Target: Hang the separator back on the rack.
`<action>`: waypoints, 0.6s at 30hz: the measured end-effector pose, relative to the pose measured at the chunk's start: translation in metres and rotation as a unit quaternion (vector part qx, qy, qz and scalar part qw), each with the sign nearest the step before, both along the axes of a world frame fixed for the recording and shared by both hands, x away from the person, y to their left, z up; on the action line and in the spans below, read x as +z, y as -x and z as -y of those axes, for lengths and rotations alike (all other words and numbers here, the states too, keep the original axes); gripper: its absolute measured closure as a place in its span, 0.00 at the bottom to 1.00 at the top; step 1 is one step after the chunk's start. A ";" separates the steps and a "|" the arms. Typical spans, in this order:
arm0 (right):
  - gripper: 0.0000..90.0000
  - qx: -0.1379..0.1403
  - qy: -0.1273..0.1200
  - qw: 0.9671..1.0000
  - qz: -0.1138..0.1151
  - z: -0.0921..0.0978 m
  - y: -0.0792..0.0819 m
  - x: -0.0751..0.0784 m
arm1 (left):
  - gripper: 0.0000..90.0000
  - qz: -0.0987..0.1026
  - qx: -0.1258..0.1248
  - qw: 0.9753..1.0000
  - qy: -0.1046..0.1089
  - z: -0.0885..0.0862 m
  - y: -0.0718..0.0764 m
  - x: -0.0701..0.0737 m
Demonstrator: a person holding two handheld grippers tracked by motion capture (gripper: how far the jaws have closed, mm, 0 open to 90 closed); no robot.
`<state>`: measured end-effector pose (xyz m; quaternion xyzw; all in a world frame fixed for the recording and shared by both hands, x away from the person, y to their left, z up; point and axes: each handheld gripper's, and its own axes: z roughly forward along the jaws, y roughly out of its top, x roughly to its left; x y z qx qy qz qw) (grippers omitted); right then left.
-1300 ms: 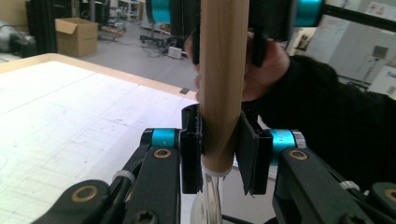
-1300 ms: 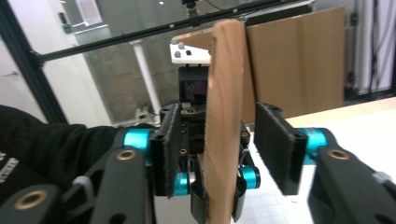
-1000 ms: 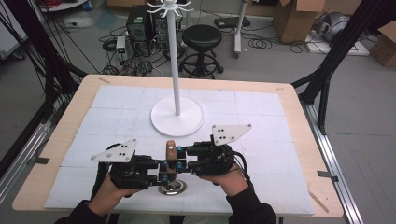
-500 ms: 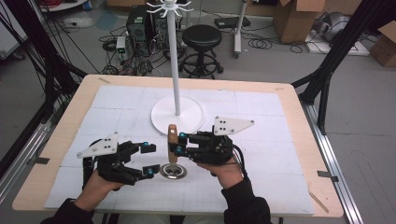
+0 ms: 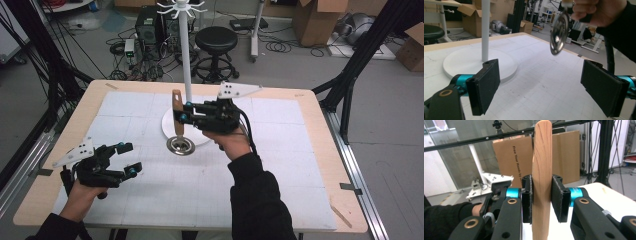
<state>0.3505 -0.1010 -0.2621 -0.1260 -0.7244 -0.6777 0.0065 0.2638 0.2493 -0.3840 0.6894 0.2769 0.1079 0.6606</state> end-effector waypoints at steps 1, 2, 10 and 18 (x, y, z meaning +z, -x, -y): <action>0.81 0.000 0.001 1.000 0.002 -0.002 -0.004 0.005 | 0.18 0.003 0.004 1.000 -0.006 -0.001 -0.001 -0.001; 0.81 -0.001 0.002 1.000 0.005 -0.004 -0.008 0.009 | 0.18 0.004 0.009 1.000 -0.008 -0.002 -0.002 -0.002; 0.81 -0.019 0.004 1.000 0.012 -0.011 -0.041 0.042 | 0.18 0.002 0.024 1.000 -0.002 -0.010 -0.005 -0.003; 0.81 -0.033 0.004 0.999 0.024 -0.018 -0.069 0.073 | 0.19 0.002 0.035 0.999 -0.001 -0.026 -0.005 -0.004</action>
